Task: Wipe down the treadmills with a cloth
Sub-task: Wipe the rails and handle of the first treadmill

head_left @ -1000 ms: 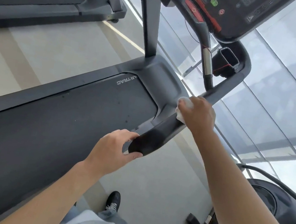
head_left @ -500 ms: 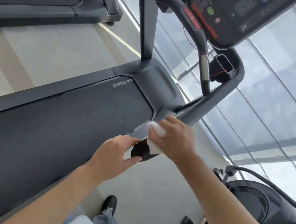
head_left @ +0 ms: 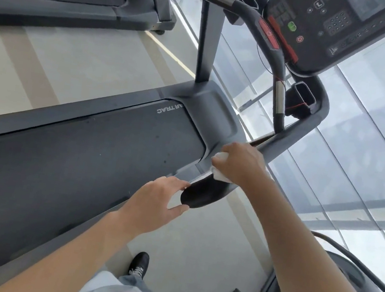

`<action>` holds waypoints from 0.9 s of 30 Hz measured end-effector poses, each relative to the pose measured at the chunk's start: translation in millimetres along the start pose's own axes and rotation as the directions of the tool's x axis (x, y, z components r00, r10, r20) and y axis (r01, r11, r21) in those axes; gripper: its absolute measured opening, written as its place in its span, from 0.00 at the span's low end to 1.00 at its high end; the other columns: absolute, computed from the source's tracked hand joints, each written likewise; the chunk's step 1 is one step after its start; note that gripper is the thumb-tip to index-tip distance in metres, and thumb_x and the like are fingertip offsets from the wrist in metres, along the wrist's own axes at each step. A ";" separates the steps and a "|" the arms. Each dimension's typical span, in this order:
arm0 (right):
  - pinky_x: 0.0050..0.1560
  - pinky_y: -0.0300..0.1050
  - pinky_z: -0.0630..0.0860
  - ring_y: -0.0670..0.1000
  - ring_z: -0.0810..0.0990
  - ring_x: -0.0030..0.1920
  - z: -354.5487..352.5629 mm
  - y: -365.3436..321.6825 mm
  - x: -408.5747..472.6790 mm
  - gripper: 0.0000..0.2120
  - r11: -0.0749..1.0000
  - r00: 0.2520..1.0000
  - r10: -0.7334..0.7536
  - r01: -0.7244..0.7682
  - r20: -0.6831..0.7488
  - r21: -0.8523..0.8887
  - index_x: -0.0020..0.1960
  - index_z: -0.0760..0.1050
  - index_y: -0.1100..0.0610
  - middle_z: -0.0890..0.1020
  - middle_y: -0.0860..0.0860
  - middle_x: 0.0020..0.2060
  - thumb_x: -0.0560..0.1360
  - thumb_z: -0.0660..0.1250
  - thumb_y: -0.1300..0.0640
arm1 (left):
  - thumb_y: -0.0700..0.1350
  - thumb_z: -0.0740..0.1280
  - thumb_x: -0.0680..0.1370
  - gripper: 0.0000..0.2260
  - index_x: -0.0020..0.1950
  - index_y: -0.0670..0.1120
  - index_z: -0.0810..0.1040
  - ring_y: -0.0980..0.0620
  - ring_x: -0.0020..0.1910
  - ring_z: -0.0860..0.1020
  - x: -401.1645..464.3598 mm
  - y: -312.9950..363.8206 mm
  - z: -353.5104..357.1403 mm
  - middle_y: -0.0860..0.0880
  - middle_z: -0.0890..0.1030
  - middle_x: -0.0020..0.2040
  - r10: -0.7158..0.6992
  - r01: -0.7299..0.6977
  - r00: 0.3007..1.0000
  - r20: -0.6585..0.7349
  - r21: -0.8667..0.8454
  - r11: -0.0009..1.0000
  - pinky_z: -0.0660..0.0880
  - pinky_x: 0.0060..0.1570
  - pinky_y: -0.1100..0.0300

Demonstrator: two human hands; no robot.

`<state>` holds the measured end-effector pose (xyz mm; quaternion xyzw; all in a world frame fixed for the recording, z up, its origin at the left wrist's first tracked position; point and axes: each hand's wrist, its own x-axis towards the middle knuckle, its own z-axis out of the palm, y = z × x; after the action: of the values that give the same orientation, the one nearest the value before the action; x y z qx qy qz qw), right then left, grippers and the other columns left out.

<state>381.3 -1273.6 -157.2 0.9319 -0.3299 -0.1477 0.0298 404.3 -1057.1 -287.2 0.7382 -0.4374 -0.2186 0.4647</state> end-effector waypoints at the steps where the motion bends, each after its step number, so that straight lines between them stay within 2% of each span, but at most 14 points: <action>1: 0.44 0.46 0.70 0.53 0.77 0.44 7.6 -10.2 -11.6 0.12 0.997 0.997 -0.075 0.075 -0.002 -0.015 0.40 0.78 0.52 0.78 0.46 0.39 0.75 0.63 0.45 | 0.56 0.69 0.79 0.21 0.70 0.51 0.78 0.55 0.60 0.78 0.6 -0.4 -0.2 0.58 0.81 0.61 -0.002 0.002 1.000 -0.007 0.005 1.000 0.74 0.59 0.60; 3: 0.43 0.45 0.70 0.51 0.76 0.42 19.1 -24.1 -37.6 0.12 0.972 0.969 -0.234 0.232 -0.085 -0.027 0.42 0.79 0.50 0.77 0.46 0.41 0.77 0.63 0.44 | 0.55 0.70 0.79 0.20 0.69 0.51 0.79 0.55 0.57 0.78 1.5 -0.3 -1.0 0.57 0.82 0.59 -0.013 0.014 1.000 -0.016 0.011 1.000 0.73 0.56 0.62; 5: 0.39 0.46 0.69 0.52 0.75 0.38 28.6 -21.8 -53.4 0.12 0.932 0.913 -0.362 0.360 -0.187 -0.047 0.42 0.77 0.51 0.75 0.47 0.39 0.78 0.64 0.45 | 0.57 0.68 0.79 0.21 0.69 0.51 0.79 0.55 0.55 0.78 0.9 -0.2 -1.6 0.58 0.82 0.59 -0.009 0.009 1.000 -0.016 0.011 1.000 0.75 0.56 0.59; 8: 0.34 0.46 0.71 0.51 0.74 0.35 30.2 -3.7 -50.4 0.13 0.892 0.851 -0.438 0.452 -0.290 -0.023 0.41 0.75 0.51 0.72 0.46 0.37 0.78 0.67 0.43 | 0.55 0.70 0.79 0.20 0.70 0.53 0.78 0.55 0.57 0.78 1.4 1.3 -2.5 0.59 0.81 0.60 -0.010 0.010 1.000 -0.007 0.001 1.000 0.75 0.57 0.57; 9: 0.35 0.45 0.70 0.49 0.73 0.35 29.8 4.8 -43.4 0.13 0.901 0.855 -0.400 0.433 -0.330 0.029 0.41 0.76 0.50 0.71 0.45 0.37 0.78 0.68 0.43 | 0.55 0.70 0.79 0.20 0.71 0.54 0.77 0.55 0.57 0.77 2.0 2.1 -2.7 0.59 0.81 0.60 -0.009 0.009 1.000 -0.003 0.000 1.000 0.75 0.58 0.57; 11: 0.39 0.43 0.68 0.48 0.73 0.38 23.7 24.6 -22.4 0.12 0.944 0.900 -0.207 0.287 -0.385 0.163 0.41 0.76 0.48 0.73 0.44 0.38 0.77 0.70 0.43 | 0.57 0.69 0.79 0.21 0.71 0.53 0.77 0.56 0.58 0.77 3.0 4.8 -2.5 0.59 0.81 0.61 0.001 -0.001 1.000 0.003 0.011 1.000 0.75 0.59 0.57; 14: 0.46 0.48 0.72 0.56 0.78 0.45 15.5 62.4 14.4 0.14 0.942 0.928 0.118 0.007 -0.353 0.335 0.39 0.73 0.50 0.77 0.47 0.40 0.75 0.65 0.41 | 0.58 0.67 0.78 0.22 0.71 0.53 0.77 0.56 0.58 0.77 4.5 8.1 -3.1 0.58 0.80 0.60 -0.008 0.008 1.000 0.024 0.007 1.000 0.76 0.59 0.55; 17: 0.48 0.50 0.74 0.56 0.77 0.45 16.7 65.7 25.1 0.14 0.947 0.919 0.156 -0.035 -0.363 0.318 0.41 0.76 0.52 0.78 0.48 0.42 0.75 0.63 0.42 | 0.57 0.67 0.78 0.21 0.70 0.54 0.76 0.56 0.58 0.77 7.2 6.1 -1.9 0.59 0.79 0.59 -0.006 0.004 0.999 0.052 0.028 1.000 0.77 0.58 0.54; 20: 0.45 0.45 0.68 0.51 0.76 0.43 28.3 40.2 0.1 0.12 0.956 0.920 0.095 0.022 -0.380 0.293 0.40 0.76 0.48 0.77 0.47 0.42 0.76 0.65 0.42 | 0.54 0.70 0.79 0.19 0.70 0.53 0.77 0.55 0.58 0.77 11.1 5.4 -1.4 0.59 0.80 0.60 -0.022 0.019 0.998 0.060 0.042 0.999 0.77 0.58 0.55; 22: 0.41 0.45 0.69 0.50 0.75 0.38 38.0 22.0 -27.6 0.12 0.944 0.880 0.018 0.141 -0.474 0.297 0.38 0.74 0.48 0.75 0.48 0.39 0.76 0.68 0.44 | 0.52 0.72 0.80 0.18 0.69 0.53 0.77 0.55 0.58 0.77 14.8 6.0 -1.0 0.59 0.80 0.59 -0.030 0.028 0.999 0.044 0.049 0.998 0.76 0.58 0.57; 24: 0.36 0.47 0.69 0.52 0.74 0.36 54.5 3.6 -54.2 0.10 0.919 0.780 -0.213 0.365 -0.588 0.150 0.39 0.77 0.52 0.75 0.48 0.38 0.76 0.71 0.49 | 0.50 0.73 0.79 0.16 0.66 0.52 0.79 0.55 0.57 0.78 18.1 5.5 -1.1 0.59 0.80 0.57 -0.038 0.037 0.999 0.026 0.056 0.998 0.76 0.57 0.57; 25: 0.35 0.48 0.69 0.53 0.74 0.36 67.6 -3.7 -64.9 0.08 0.883 0.714 -0.369 0.469 -0.595 0.014 0.41 0.78 0.54 0.77 0.50 0.39 0.75 0.72 0.51 | 0.49 0.74 0.77 0.14 0.62 0.52 0.80 0.54 0.55 0.78 18.6 4.0 -1.1 0.59 0.80 0.55 -0.037 0.036 0.999 0.026 0.064 0.997 0.77 0.55 0.55; 27: 0.34 0.50 0.68 0.54 0.74 0.35 87.4 -9.9 -75.1 0.06 0.784 0.585 -0.595 0.572 -0.551 -0.240 0.43 0.78 0.55 0.80 0.52 0.43 0.72 0.74 0.55 | 0.48 0.74 0.75 0.11 0.58 0.51 0.81 0.53 0.53 0.78 20.3 -1.2 -2.5 0.59 0.80 0.55 -0.033 0.028 0.998 0.044 0.109 0.994 0.78 0.53 0.52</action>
<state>306.1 -1215.4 -223.0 0.9838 0.0240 0.1473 0.0994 417.3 -1072.8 -285.3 0.7636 -0.4479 -0.2185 0.4105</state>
